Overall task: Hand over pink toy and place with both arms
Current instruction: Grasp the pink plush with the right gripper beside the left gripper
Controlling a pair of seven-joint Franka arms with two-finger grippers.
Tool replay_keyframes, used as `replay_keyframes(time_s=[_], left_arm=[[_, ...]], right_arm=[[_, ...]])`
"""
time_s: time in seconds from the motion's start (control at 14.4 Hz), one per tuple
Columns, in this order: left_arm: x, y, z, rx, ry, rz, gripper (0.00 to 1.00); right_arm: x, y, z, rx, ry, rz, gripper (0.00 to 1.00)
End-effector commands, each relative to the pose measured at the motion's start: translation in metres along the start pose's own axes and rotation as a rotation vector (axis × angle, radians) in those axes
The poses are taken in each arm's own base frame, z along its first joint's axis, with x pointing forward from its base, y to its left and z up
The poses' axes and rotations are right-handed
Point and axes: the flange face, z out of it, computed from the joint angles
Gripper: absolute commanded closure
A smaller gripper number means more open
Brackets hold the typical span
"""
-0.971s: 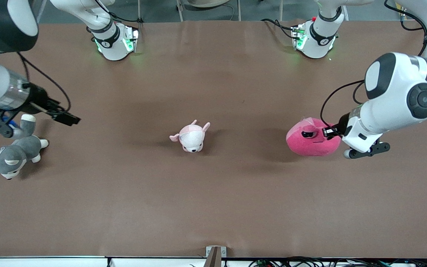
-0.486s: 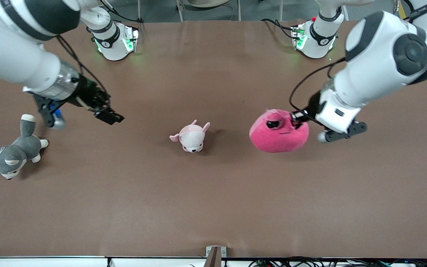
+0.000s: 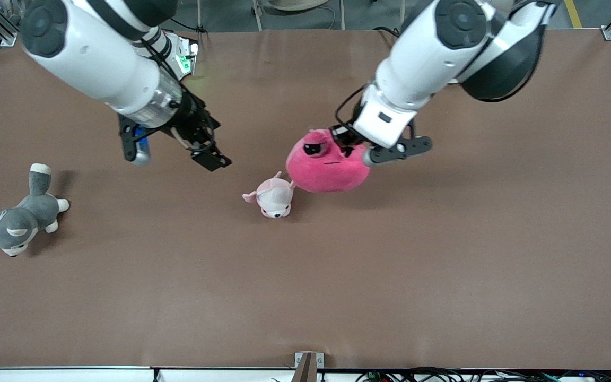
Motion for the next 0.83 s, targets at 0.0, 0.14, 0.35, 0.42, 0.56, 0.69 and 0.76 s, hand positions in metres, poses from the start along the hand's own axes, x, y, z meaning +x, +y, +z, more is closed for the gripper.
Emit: replay_keyframes(time_s=[0.0,0.14,0.35,0.42,0.56,0.69,0.76], left_arm=[[-0.010,0.024,0.024,-0.022,-0.010,-0.015,0.88],[-0.018,0.032,0.039,-0.026,-0.017,-0.003,0.88],[-0.023,0.038,0.046,-0.033,-0.019,-0.016,0.88],[-0.029,0.041,0.047,-0.032,-0.019,-0.008,0.88],[-0.029,0.041,0.045,-0.037,-0.018,-0.008,0.88],[-0.028,0.042,0.042,-0.043,-0.015,-0.007,0.88],[-0.028,0.042,0.042,-0.043,-0.015,-0.007,0.88]], right_arm=[[-0.030,-0.005,0.010,0.008,-0.022,0.049,0.00],[-0.053,0.002,0.019,0.003,-0.017,0.027,0.00],[-0.068,0.003,0.042,-0.010,-0.002,0.045,0.00],[-0.065,0.002,0.049,-0.015,0.019,0.043,0.00],[-0.067,0.006,0.068,-0.029,0.060,0.026,0.00],[-0.069,0.008,0.078,-0.033,0.064,0.022,0.00],[-0.069,0.008,0.083,-0.040,0.068,0.023,0.00]])
